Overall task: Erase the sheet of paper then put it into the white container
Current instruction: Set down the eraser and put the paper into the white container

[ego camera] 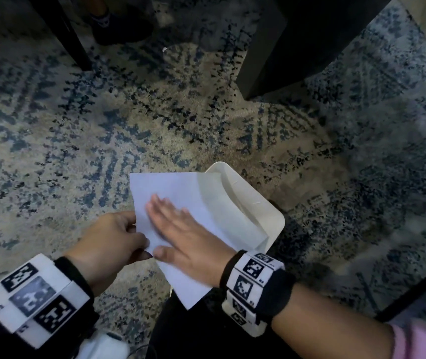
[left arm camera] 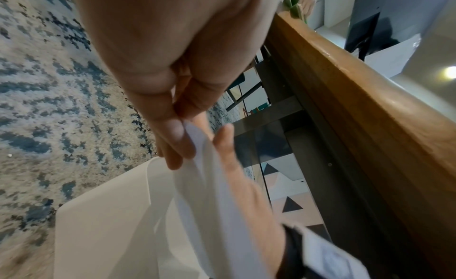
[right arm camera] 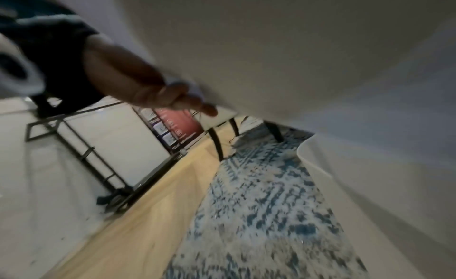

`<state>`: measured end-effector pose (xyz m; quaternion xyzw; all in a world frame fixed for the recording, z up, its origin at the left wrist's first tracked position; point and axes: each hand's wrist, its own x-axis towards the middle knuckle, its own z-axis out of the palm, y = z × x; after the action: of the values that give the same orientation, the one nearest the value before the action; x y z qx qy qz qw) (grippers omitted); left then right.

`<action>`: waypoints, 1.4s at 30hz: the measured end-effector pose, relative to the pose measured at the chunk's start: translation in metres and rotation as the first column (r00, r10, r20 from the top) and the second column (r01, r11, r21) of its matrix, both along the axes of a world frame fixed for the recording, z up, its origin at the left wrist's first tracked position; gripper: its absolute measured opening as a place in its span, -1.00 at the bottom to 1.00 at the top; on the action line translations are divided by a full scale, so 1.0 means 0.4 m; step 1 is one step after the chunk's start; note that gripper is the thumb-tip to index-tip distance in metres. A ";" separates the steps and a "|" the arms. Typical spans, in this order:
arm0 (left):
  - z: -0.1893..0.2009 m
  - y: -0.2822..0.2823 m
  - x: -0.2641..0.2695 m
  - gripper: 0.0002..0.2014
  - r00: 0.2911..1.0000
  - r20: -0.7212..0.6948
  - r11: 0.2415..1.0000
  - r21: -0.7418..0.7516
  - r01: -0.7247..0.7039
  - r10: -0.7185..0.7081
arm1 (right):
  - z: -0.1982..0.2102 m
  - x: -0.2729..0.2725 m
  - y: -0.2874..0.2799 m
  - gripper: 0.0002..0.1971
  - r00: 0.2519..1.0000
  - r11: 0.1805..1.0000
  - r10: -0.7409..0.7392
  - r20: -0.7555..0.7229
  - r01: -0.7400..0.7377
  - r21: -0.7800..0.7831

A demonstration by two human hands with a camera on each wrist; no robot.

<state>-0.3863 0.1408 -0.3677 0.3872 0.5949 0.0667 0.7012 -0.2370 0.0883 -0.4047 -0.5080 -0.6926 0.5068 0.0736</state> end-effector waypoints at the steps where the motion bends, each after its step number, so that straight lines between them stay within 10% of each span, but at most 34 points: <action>1: 0.000 0.001 -0.001 -0.65 1.000 0.003 1.000 -0.005 -0.001 0.001 | -0.015 0.000 -0.010 -0.33 1.000 1.000 0.025 -0.011 -0.025 -0.009; 8: 0.017 0.002 -0.017 -0.63 1.000 -0.013 0.999 -0.043 0.001 -0.002 | -0.116 0.157 -0.050 -0.39 0.881 0.943 -0.106 0.462 0.236 -0.235; 16: 0.036 -0.009 0.008 -0.60 0.996 0.047 0.997 -0.023 0.080 -0.079 | -0.015 -0.008 0.000 -0.30 0.986 0.990 -0.135 -0.101 0.131 -0.051; 22: 0.060 -0.007 -0.028 -0.62 0.991 0.126 0.997 -0.050 0.053 -0.046 | -0.175 0.165 0.001 -0.38 0.836 0.877 -0.200 0.510 0.385 -0.288; 25: 0.068 -0.005 -0.029 -0.63 0.987 0.161 0.997 -0.074 0.038 -0.026 | -0.123 0.134 -0.008 -0.31 0.893 0.892 -0.380 0.242 0.423 -0.160; 28: 0.069 -0.006 -0.023 -0.56 0.986 0.165 0.997 -0.075 0.017 -0.005 | -0.064 0.049 -0.023 -0.30 0.975 0.970 -0.220 -0.005 0.218 -0.109; 35: 0.074 -0.004 -0.056 -0.30 0.993 0.107 0.999 -0.028 -0.039 0.041 | -0.203 0.209 -0.046 -0.36 0.812 0.832 -0.282 0.510 0.472 -0.290; 42: 0.060 -0.003 -0.052 -0.46 0.988 0.131 0.993 -0.092 -0.069 0.080 | -0.092 0.058 -0.047 -0.34 0.986 0.969 -0.166 0.019 0.167 -0.182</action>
<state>-0.4069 0.1395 -0.3436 0.3285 0.5626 0.0929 0.7529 -0.2137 0.0693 -0.4415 -0.5697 -0.5982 0.5595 0.0677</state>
